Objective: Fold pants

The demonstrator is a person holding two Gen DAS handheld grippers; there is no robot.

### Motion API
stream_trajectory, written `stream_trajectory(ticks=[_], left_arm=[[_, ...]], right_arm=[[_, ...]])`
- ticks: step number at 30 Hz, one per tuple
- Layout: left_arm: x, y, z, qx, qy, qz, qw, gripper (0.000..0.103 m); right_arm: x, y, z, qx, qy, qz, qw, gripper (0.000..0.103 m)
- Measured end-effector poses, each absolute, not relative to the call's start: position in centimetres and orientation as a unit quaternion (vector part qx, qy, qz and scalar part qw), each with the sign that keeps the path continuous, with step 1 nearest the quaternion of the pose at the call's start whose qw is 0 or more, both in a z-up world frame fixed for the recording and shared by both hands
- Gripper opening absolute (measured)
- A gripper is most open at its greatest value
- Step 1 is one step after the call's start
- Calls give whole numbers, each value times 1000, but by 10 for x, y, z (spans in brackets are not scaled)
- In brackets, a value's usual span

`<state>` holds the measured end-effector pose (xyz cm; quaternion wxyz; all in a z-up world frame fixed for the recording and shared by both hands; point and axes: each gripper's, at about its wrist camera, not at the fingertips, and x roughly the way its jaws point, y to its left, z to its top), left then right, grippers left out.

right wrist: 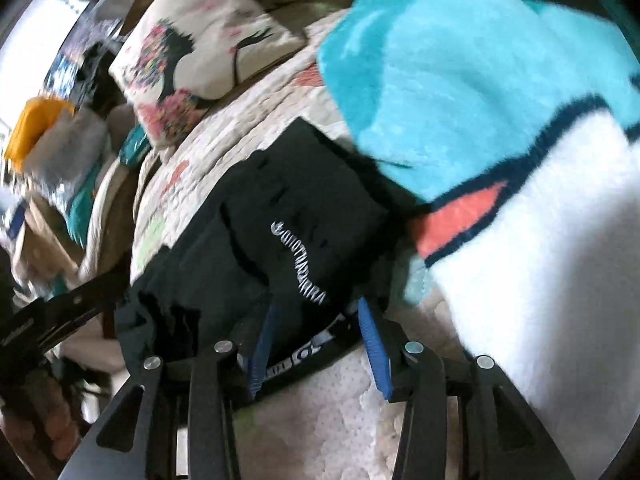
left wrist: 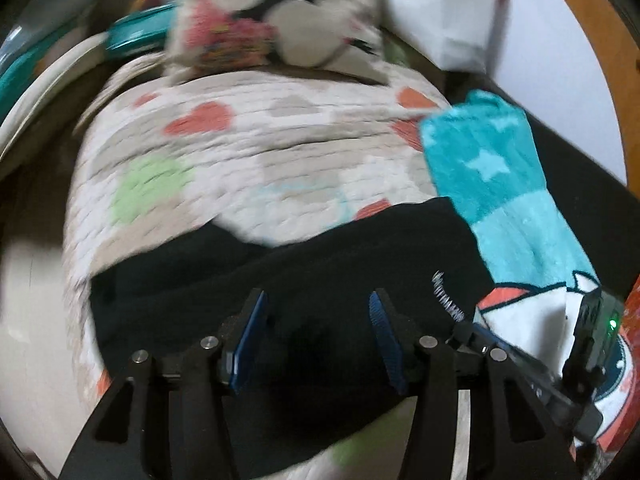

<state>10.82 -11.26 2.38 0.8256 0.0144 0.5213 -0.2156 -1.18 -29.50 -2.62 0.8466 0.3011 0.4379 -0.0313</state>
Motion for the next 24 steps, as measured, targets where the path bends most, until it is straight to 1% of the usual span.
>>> stream_trajectory(ticks=[4, 8, 13, 14, 15, 17, 19, 22, 24], left_arm=[[130, -158, 15, 40, 525, -242, 815, 52], [154, -194, -1, 27, 549, -262, 793, 52], [181, -237, -24, 34, 571, -288, 768, 52], [184, -246, -28, 39, 576, -298, 760, 53], [187, -254, -32, 51, 578, -303, 756, 59], [190, -272, -41, 85, 581, -311, 747, 59], [192, -285, -50, 111, 588, -314, 737, 61], [191, -296, -58, 136, 588, -313, 734, 64], [187, -301, -58, 155, 582, -313, 734, 64]], right_arm=[[-6, -306, -30, 325, 424, -37, 844, 46], [-3, -309, -34, 330, 417, -48, 846, 47], [-5, -305, -37, 306, 408, -58, 858, 46], [-5, -304, -38, 302, 406, -59, 861, 46], [-4, -303, -39, 300, 405, -59, 862, 47], [1, -303, -43, 301, 403, -57, 862, 50], [4, -302, -44, 304, 398, -50, 864, 57], [8, -300, -45, 300, 396, -39, 867, 64], [10, -300, -45, 299, 398, -32, 867, 64]])
